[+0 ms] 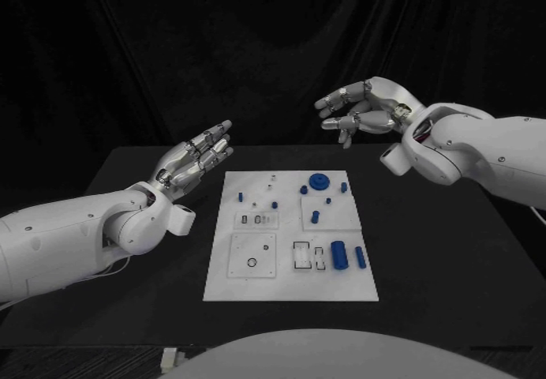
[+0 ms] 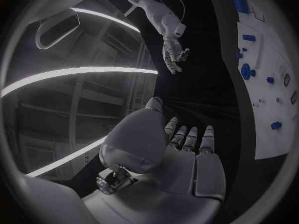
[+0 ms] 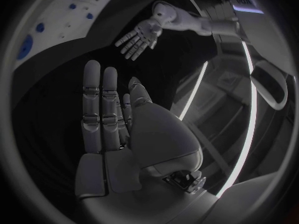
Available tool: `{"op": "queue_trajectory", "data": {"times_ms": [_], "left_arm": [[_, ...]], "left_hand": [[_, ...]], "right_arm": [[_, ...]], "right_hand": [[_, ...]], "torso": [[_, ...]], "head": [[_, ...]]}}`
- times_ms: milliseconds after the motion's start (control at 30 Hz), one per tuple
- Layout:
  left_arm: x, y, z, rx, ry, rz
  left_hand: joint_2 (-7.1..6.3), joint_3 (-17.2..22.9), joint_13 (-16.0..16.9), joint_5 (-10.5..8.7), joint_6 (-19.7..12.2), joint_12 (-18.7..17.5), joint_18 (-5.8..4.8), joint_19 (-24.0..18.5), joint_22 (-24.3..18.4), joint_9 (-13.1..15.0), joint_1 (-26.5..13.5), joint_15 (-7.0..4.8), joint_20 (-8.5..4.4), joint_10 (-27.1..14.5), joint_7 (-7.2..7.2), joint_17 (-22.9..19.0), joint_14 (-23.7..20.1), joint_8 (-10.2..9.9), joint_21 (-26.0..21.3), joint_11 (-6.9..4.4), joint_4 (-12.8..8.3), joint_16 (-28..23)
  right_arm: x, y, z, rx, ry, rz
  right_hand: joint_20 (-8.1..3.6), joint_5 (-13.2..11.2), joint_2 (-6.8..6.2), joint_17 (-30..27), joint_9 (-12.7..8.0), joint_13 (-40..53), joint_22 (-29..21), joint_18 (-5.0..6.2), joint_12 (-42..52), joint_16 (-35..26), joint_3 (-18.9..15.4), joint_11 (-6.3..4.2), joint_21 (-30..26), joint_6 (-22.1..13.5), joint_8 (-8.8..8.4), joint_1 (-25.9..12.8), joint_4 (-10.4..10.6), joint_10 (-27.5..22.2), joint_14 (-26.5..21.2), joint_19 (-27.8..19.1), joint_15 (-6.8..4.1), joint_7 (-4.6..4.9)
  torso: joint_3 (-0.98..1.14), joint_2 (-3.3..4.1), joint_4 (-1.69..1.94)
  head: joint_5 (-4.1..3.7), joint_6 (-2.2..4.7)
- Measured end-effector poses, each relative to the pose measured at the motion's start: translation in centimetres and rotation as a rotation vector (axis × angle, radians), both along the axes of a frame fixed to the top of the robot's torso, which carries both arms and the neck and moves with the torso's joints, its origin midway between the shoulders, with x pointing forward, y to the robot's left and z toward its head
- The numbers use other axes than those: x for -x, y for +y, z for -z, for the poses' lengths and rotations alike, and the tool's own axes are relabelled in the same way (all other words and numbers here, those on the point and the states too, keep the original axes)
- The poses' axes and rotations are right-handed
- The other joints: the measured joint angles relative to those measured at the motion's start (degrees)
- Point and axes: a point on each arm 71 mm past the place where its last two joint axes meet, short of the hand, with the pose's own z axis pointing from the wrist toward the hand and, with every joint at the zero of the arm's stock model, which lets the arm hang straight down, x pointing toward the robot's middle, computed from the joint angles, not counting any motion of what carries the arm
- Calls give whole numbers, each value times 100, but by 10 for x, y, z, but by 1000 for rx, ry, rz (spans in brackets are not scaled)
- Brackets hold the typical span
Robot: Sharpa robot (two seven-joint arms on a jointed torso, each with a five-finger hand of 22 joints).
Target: Assemble the parts on the task board
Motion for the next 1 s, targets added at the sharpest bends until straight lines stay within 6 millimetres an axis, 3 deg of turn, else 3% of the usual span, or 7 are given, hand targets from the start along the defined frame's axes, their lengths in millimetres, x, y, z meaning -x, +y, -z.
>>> {"op": "queue_trajectory", "data": {"times_ms": [100,200,300,467,567,667,1000], "left_arm": [[-1,-2,-6,-13,-23,-5],[0,-5,-12,-18,-40,-4],[1,-5,-15,-23,-50,-5],[0,-5,-17,-29,-59,-5],[-1,-5,-18,-31,-62,-6],[-1,-4,-18,-34,-64,-7],[-3,-2,-18,-38,-66,-7]], "left_hand": [[-36,-67,3,0,31,0,-1,25,0,0,-36,90,112,21,31,0,-2,0,0,63,4,0],[-154,-182,11,-160,102,0,91,47,15,8,-154,145,133,31,1,1,0,0,0,73,9,0],[-167,-189,11,-189,102,0,91,72,25,8,-167,145,158,48,1,1,1,0,0,89,15,0],[-142,-189,11,-146,122,0,90,59,25,7,-189,185,183,48,21,1,0,0,0,89,15,0],[-109,-189,11,-110,142,0,90,79,33,8,-156,185,203,48,41,-1,0,0,0,90,15,0],[-98,-172,11,-89,143,0,89,79,33,7,-144,184,225,28,42,-2,0,0,0,69,-1,0],[-129,-28,10,205,183,0,90,100,39,14,249,225,264,28,124,-4,0,0,22,26,-80,0]], "right_arm": [[-3,17,-7,221,-87,-41],[-5,31,-4,438,-170,-82],[-5,38,1,638,-259,-113],[-4,44,8,823,-355,-139],[-3,46,14,871,-379,-150],[-2,48,19,909,-397,-158],[-3,46,39,976,-402,-166]], "right_hand": [[-68,-329,-236,247,9,15,462,-1,-467,182,218,-161,439,196,-128,-57,91,218,145,46,-107,-146],[-146,-674,-693,582,38,32,1687,-13,-787,535,694,-276,1416,305,-232,-265,405,481,239,181,-186,-348],[-152,-680,-988,826,55,51,2374,-96,-977,804,1095,-288,1950,335,-356,-426,623,605,239,187,-185,-333],[-192,-218,-1047,1086,109,61,3421,-278,-1116,1156,1389,-255,2724,410,-388,-396,568,828,392,383,-240,-192],[-226,-56,-1047,1394,119,53,3889,-277,-1210,1451,1468,-259,3064,448,-422,-396,519,881,493,484,-261,-180],[-233,-1,-1047,1826,125,35,4162,-365,-1316,1831,1517,-251,3263,478,-455,-396,471,889,538,495,-260,-149],[-258,82,-1100,2404,152,35,4691,-364,-1416,2370,1646,-312,3621,591,-494,-342,341,950,598,598,-319,-161]], "torso": [[-16,72,21],[-32,152,41],[-51,237,68],[-86,375,113],[-104,440,140],[-121,499,190],[-153,615,349]], "head": [[1,26],[37,85],[34,161],[5,221],[-42,247],[-122,280],[-342,340]]}}
